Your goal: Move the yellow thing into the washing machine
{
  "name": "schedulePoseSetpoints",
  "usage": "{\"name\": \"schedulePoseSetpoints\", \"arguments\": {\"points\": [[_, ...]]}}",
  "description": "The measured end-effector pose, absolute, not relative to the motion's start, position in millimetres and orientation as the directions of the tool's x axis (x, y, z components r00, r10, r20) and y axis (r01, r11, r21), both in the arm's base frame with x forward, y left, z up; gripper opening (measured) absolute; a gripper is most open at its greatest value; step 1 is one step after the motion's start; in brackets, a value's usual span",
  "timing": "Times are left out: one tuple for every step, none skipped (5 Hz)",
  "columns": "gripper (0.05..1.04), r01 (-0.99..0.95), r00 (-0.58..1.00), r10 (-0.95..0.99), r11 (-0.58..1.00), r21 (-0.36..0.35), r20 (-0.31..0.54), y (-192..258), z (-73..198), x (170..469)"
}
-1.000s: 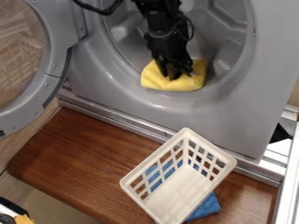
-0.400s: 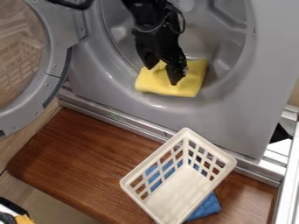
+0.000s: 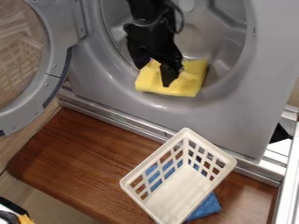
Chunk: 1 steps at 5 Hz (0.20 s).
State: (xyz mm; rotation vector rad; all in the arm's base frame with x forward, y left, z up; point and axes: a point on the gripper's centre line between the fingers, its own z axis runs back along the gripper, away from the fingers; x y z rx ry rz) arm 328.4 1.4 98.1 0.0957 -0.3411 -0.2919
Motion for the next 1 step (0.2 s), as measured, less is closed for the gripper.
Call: {"name": "schedulePoseSetpoints", "arguments": {"points": [[0.999,0.189,0.959,-0.225,0.962,0.197,0.175,2.8,89.9,302.7]]}}
